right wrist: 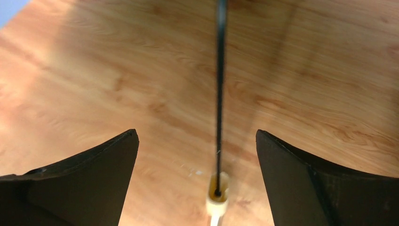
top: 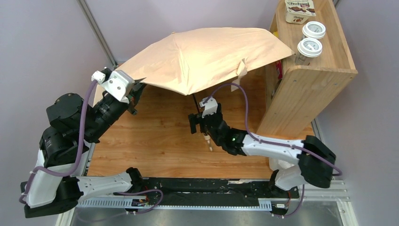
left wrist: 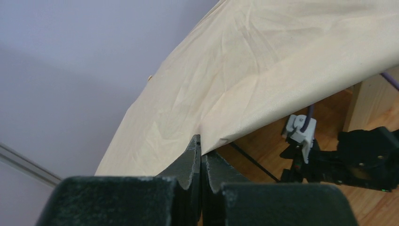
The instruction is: Put away the umbrella
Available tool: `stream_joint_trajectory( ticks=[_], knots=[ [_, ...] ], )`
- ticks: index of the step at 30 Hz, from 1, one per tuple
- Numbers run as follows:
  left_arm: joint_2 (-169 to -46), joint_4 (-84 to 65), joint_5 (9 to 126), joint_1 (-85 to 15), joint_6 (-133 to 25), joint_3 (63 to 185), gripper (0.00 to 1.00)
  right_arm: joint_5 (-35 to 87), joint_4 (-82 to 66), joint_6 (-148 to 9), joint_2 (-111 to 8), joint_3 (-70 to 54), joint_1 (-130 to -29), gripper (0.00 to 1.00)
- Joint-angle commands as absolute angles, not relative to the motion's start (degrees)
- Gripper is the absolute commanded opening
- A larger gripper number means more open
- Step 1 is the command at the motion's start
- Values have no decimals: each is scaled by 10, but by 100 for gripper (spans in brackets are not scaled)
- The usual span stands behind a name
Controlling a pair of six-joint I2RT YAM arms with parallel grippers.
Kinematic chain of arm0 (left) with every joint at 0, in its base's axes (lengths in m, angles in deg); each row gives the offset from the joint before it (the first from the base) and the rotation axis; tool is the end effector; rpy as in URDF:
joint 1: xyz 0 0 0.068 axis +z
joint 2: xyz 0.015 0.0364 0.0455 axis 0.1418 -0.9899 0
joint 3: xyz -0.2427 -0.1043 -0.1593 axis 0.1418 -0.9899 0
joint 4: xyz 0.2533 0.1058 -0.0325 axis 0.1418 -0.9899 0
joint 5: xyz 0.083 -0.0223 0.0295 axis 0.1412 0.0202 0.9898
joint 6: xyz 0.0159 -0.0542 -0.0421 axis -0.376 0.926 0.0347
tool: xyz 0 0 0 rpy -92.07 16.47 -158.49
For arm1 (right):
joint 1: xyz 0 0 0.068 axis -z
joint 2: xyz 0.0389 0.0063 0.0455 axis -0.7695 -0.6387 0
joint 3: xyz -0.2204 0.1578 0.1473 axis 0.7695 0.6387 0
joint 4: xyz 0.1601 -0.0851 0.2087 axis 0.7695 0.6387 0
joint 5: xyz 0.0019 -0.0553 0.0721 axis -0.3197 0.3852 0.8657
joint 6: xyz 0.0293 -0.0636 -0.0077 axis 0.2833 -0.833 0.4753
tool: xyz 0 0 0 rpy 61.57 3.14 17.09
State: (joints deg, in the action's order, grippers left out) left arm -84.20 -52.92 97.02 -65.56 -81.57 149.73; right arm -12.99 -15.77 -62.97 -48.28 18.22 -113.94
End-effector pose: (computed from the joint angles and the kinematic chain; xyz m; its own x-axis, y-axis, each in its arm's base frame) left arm 0.0729 -0.0754 0.5893 0.2033 0.1597 -0.9660 0.5583 0.7916 0.2484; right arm 0.1728 0.2816 0.2931 -0.2781 -0.1226 -0.9527 -0.4997 0.8655 0.0345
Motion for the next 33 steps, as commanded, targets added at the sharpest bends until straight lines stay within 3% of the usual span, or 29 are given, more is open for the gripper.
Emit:
stream_joint_trajectory(
  ticks=[1, 7, 11, 14, 18, 19, 20, 21, 22, 24, 29, 33],
  knots=[
    [-842, -499, 965, -657, -801, 1522, 0, -189, -275, -586, -572, 114, -1083, 100],
    [-846, -519, 960, -657, -800, 1541, 0, -177, -276, -659, -709, -3, -1048, 98],
    [-845, -522, 948, -657, -796, 1547, 0, -153, -268, -674, -778, -87, -1034, 81],
    [-846, -522, 930, -657, -788, 1561, 0, -138, -276, -694, -818, -142, -1034, 54],
    [-848, -535, 917, -657, -764, 1589, 0, -130, -195, -679, -848, -253, -1035, 4],
    [-846, -539, 917, -657, -758, 1601, 4, -134, -164, -654, -848, -275, -1036, 0],
    [-844, -545, 901, -658, -745, 1607, 26, -130, -130, -629, -848, -305, -1036, 0],
    [-838, -547, 885, -657, -733, 1621, 38, -124, -85, -600, -848, -344, -1033, 0],
    [-832, -545, 841, -657, -728, 1628, 58, -112, -32, -577, -848, -383, -1031, 0],
    [-821, -543, 782, -657, -699, 1659, 70, -70, 46, -535, -855, -461, -1025, 0],
    [-812, -560, 690, -657, -640, 1744, 70, 63, 117, -466, -867, -592, -989, 0],
    [-813, -604, 675, -657, -625, 1752, 52, 159, 71, -431, -844, -578, -965, 0]
  ],
)
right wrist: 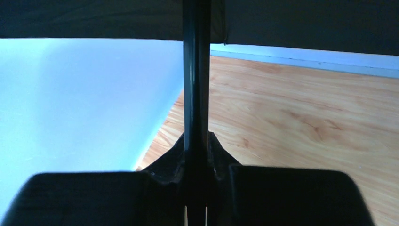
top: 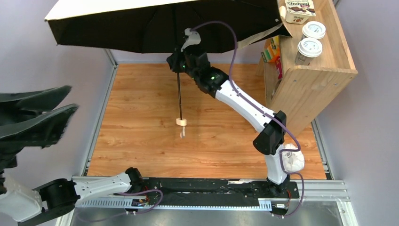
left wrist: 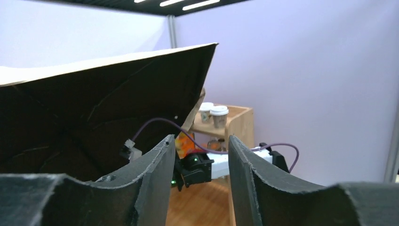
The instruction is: Put away the umbrella
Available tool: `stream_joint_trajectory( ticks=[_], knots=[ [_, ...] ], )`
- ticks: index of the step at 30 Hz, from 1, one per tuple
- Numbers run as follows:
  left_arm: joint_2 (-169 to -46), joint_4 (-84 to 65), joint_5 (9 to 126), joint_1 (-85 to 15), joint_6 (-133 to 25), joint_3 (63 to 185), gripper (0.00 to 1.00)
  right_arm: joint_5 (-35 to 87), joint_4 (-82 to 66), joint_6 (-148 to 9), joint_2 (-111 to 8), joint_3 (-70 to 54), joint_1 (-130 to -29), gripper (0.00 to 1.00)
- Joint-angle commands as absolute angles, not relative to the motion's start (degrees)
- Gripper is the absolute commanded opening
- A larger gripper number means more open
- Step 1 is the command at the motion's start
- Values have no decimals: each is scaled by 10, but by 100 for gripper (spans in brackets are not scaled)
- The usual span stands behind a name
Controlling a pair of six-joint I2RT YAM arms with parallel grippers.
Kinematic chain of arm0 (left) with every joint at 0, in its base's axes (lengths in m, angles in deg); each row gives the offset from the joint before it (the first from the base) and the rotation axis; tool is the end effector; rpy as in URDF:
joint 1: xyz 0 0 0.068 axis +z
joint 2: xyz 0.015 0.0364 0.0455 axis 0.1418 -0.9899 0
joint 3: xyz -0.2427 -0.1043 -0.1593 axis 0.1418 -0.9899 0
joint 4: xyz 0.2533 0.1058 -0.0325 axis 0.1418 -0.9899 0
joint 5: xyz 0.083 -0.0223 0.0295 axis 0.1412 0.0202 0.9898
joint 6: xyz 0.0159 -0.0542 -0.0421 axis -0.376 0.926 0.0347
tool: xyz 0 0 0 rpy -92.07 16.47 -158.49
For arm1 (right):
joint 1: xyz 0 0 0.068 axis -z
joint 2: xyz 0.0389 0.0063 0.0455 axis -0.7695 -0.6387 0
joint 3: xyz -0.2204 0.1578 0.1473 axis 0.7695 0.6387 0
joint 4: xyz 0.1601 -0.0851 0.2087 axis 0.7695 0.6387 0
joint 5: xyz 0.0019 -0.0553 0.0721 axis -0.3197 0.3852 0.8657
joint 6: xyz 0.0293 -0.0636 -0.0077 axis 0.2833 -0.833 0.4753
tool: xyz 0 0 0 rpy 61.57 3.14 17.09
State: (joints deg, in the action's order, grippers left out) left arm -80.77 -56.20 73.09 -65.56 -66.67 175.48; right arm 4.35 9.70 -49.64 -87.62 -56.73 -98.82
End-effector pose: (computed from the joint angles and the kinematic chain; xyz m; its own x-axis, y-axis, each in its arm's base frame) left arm -0.0315 0.0439 0.6735 0.2885 -0.4154 -0.8627 0.8590 0.5102 0.0416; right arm 0.3647 0.3917 0.4508 -0.3629 0.2433 -0.8995 -0.4561 0.7954 0.3992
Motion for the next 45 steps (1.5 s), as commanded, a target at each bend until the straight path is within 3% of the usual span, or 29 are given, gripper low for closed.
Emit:
stream_joint_trajectory(
  ticks=[1, 7, 13, 16, 19, 26, 29, 32, 36, 40, 43, 45],
  knots=[
    [-810, -604, 678, -657, -622, 1727, 52, 170, 55, -421, -832, -569, -965, 0],
    [-744, -544, 718, -658, -563, 1484, 58, 269, -73, -315, -768, -487, -964, 0],
    [-705, -524, 797, -657, -512, 1331, 55, 306, -172, -254, -746, -444, -976, 0],
    [-694, -526, 885, -657, -502, 1297, 54, 312, -180, -259, -753, -453, -982, 0],
    [-691, -515, 923, -657, -477, 1269, 61, 315, -196, -265, -768, -467, -989, 0],
    [-692, -523, 1003, -658, -436, 1217, 62, 370, -223, -253, -840, -552, -996, 0],
    [-658, -512, 1050, -658, -422, 1200, 58, 405, -220, -252, -863, -581, -1001, 0],
    [-638, -460, 1045, -658, -473, 1198, 57, 384, -177, -316, -832, -513, -1010, 0],
    [-746, -551, 1091, -658, -524, 1333, 61, 296, -141, -405, -748, -387, -1010, 0],
    [-827, -536, 1122, -647, -568, 1389, 61, 277, -108, -456, -716, -337, -1011, 0],
    [-876, -532, 1016, -557, -550, 1417, 59, 261, -89, -479, -702, -322, -1012, 0],
    [-916, -526, 885, -437, -486, 1423, 52, 239, -60, -491, -696, -322, -1014, 0]
  ],
)
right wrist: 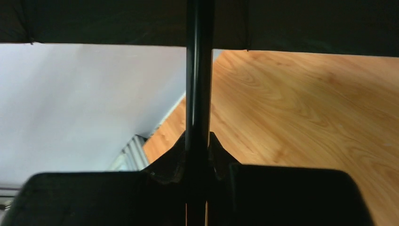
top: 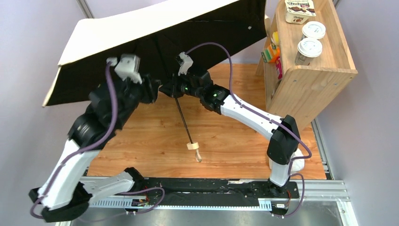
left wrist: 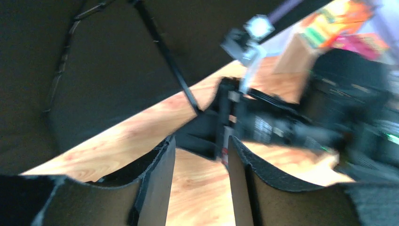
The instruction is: Put away the umbrella
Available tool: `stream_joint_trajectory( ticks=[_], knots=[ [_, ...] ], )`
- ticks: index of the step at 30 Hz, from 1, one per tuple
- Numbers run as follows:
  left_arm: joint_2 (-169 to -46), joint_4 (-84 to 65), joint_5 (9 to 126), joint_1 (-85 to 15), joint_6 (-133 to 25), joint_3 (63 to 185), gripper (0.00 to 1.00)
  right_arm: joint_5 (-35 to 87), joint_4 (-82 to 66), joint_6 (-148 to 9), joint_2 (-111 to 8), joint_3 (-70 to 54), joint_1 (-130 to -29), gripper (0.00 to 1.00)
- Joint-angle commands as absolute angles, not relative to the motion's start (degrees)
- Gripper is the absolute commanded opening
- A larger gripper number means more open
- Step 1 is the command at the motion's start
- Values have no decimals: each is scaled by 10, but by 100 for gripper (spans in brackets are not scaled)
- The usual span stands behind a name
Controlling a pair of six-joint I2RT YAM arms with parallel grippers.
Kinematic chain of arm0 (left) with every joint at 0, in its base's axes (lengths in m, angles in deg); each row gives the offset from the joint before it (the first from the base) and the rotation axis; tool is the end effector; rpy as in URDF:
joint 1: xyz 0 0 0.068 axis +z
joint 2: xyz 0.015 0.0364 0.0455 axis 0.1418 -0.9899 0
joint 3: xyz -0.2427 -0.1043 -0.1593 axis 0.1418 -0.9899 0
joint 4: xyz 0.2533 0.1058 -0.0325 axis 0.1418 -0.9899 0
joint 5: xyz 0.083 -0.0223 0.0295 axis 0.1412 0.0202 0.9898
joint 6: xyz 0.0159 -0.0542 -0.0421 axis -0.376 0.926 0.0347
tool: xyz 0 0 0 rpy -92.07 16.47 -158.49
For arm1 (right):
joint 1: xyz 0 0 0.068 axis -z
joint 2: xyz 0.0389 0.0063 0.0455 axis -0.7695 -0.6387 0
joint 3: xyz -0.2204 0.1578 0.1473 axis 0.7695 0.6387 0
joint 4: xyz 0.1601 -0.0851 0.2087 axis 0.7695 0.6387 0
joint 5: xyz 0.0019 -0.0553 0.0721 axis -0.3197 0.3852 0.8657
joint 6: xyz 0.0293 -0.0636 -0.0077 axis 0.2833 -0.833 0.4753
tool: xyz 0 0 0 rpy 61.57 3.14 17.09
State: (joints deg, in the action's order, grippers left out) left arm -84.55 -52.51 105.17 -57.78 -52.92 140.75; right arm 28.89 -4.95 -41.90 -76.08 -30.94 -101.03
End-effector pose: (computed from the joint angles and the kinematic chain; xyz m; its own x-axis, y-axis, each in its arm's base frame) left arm 0.1095 -0.0853 0.5452 -0.1261 -0.1465 -0.9811 0.3296 0.9267 -0.1807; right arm 0.3049 0.3898 0.4087 -0.5849 0.1585 -0.7955 -0.6610 0.4754 0.5807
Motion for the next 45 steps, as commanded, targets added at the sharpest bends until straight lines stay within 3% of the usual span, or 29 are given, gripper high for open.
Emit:
stream_joint_trajectory(
  ticks=[1, 5, 9, 13, 18, 22, 27, 38, 45],
  knots=[
    [-925, -518, 824, -375, -470, 1419, 50, 231, -52, -498, -696, -323, -1013, 0],
    [-933, -408, 721, -282, -382, 1360, 51, 216, -18, -502, -696, -334, -1014, 0],
    [-930, -314, 707, -235, -256, 1294, 58, 199, 1, -481, -694, -338, -1013, 0],
    [-959, -90, 600, -175, -79, 1220, 61, 208, 7, -474, -683, -330, -1014, 0],
    [-1012, 76, 528, -150, -11, 1190, 66, 158, 44, -484, -662, -336, -1012, 0],
    [-1049, 21, 484, -142, -36, 1257, 65, 171, 87, -523, -660, -349, -1011, 0],
    [-1040, -4, 546, -141, -79, 1264, 69, 139, 94, -543, -652, -329, -1012, 0],
    [-1084, 17, 559, -141, -100, 1319, 66, 107, 131, -617, -665, -353, -1020, 0],
    [-1101, 27, 547, -141, -104, 1316, 70, 173, 151, -707, -664, -354, -1028, 0]
  ],
)
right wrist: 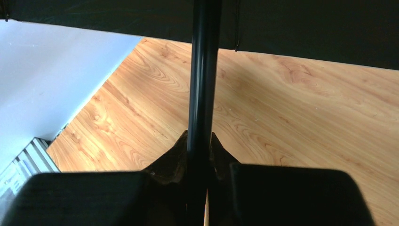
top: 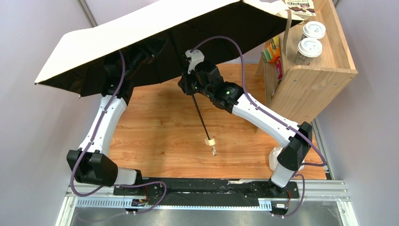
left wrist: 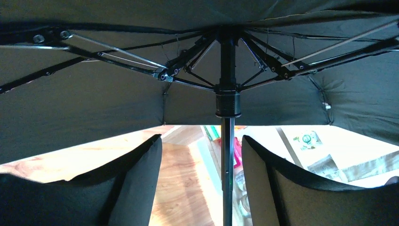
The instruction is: Put away the umbrella
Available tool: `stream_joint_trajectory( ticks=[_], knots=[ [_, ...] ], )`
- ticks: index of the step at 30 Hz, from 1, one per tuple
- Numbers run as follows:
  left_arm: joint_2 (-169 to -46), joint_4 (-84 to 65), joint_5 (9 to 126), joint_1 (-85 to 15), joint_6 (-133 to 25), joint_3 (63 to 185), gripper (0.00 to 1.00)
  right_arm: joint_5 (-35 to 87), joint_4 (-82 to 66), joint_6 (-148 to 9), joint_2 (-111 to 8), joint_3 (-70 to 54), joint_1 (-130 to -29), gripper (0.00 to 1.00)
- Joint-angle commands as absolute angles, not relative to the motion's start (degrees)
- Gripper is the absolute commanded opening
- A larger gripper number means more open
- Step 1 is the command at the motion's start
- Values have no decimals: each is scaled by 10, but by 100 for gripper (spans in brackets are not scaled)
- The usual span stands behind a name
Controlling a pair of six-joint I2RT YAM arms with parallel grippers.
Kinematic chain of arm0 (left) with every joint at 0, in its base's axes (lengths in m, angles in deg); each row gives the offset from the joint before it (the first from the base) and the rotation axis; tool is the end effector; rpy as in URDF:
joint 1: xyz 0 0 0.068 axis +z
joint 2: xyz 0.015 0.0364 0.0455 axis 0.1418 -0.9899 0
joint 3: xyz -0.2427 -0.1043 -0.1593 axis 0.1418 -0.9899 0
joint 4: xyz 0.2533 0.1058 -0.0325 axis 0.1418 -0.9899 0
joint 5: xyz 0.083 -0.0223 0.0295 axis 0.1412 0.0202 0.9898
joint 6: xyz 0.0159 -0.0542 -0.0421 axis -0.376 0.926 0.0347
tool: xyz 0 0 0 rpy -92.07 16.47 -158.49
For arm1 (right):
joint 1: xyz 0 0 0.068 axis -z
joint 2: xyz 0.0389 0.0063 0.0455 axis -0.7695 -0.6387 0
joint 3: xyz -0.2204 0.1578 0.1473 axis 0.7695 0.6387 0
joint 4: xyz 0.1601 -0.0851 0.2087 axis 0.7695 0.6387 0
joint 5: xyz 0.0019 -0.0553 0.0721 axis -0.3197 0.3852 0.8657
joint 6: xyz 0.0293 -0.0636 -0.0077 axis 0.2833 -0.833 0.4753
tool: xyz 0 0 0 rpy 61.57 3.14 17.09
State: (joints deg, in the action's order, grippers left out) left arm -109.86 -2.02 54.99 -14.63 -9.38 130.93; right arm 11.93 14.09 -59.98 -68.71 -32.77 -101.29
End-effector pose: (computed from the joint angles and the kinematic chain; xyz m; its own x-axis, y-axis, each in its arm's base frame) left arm 0.3375 -0.0590 0.4967 -0.2730 -0.7500 -0.6025 0.4081 0.4768 -0.7785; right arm 0.2842 0.3408 0.4369 -0.4034 -0.0585 -0.9131 -0.6188 0.7526 0.2252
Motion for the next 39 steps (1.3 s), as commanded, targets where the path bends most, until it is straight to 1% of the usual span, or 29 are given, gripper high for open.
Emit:
stream_joint_trajectory(
  ticks=[1, 3, 5, 7, 11, 12, 14, 17, 20, 23, 24, 25, 26, 28, 29, 31, 32, 36, 39],
  knots=[
    [-1100, 74, 543, -141, -97, 1308, 73, 172, 160, -710, -667, -358, -1031, 0],
    [-1102, 138, 537, -141, -77, 1286, 76, 173, 165, -711, -669, -357, -1031, 0],
    [-1111, 183, 512, -141, -65, 1278, 76, 215, 160, -706, -667, -349, -1032, 0],
    [-1115, 241, 514, -141, -45, 1264, 75, 204, 160, -707, -666, -348, -1039, 0],
    [-1112, 259, 555, -148, -59, 1248, 68, 207, 167, -722, -672, -356, -1056, 0],
    [-1111, 262, 560, -149, -65, 1246, 61, 202, 167, -721, -673, -357, -1059, 0],
    [-1108, 277, 572, -150, -71, 1239, 54, 183, 167, -725, -674, -357, -1066, 0],
    [-1091, 279, 632, -156, -92, 1216, 54, 149, 172, -733, -677, -364, -1079, 0],
    [-1084, 285, 657, -161, -93, 1209, 48, 126, 173, -739, -681, -366, -1089, 0],
    [-1079, 302, 684, -164, -92, 1197, 45, 100, 182, -744, -687, -373, -1100, 0],
    [-1077, 303, 692, -166, -95, 1197, 42, 84, 185, -746, -688, -374, -1102, 0],
    [-1076, 306, 696, -169, -104, 1198, 35, 73, 183, -747, -688, -371, -1107, 0],
    [-1075, 312, 699, -169, -109, 1197, 15, 70, 185, -749, -688, -367, -1110, 0],
    [-1073, 324, 707, -170, -113, 1193, 5, 56, 188, -739, -684, -359, -1110, 0],
    [-1071, 324, 711, -170, -107, 1191, 0, 41, 189, -727, -681, -348, -1110, 4],
    [-1064, 319, 721, -171, -91, 1185, 0, 30, 179, -712, -667, -305, -1110, 28],
    [-1063, 319, 723, -171, -86, 1183, 0, 27, 175, -703, -658, -286, -1111, 34],
    [-1054, 305, 734, -171, -53, 1172, 0, 39, 158, -648, -618, -202, -1110, 42],
    [-1055, 292, 732, -171, -43, 1177, 0, 71, 100, -630, -579, -115, -1110, 43]
  ],
)
